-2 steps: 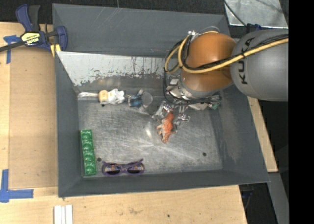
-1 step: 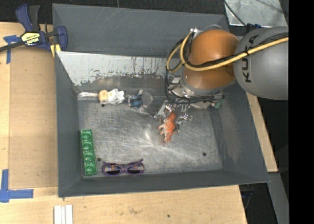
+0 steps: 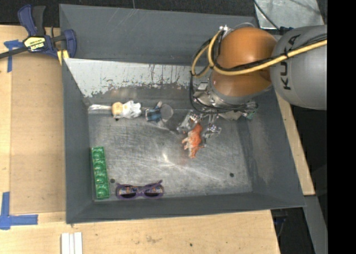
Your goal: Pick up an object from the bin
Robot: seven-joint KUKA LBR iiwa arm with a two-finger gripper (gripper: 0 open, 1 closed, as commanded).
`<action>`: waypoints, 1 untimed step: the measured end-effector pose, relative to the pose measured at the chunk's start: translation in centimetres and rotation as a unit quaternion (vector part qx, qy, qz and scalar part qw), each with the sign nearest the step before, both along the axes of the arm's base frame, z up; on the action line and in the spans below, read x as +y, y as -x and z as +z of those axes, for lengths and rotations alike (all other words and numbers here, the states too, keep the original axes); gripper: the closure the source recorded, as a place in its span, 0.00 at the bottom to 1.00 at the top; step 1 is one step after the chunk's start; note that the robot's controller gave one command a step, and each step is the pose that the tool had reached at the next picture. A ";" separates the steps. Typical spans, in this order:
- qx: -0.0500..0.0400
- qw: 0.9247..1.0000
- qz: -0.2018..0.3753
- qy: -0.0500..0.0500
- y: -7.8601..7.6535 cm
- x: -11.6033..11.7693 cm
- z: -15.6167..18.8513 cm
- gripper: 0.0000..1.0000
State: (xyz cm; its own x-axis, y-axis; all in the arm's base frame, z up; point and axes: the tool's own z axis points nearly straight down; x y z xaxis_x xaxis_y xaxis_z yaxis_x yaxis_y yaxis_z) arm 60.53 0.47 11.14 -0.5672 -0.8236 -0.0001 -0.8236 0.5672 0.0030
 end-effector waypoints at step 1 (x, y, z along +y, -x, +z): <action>-0.002 1.000 0.000 0.000 -0.1 0.0 1.9 1.00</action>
Offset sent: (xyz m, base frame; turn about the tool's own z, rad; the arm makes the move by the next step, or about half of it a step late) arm 0.0002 0.0001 0.0357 0.0000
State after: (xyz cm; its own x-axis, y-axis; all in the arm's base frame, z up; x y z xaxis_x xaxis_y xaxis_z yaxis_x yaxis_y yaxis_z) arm 60.64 0.44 13.03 -0.5675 -0.8234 -0.0022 -0.8234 0.5675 -0.0011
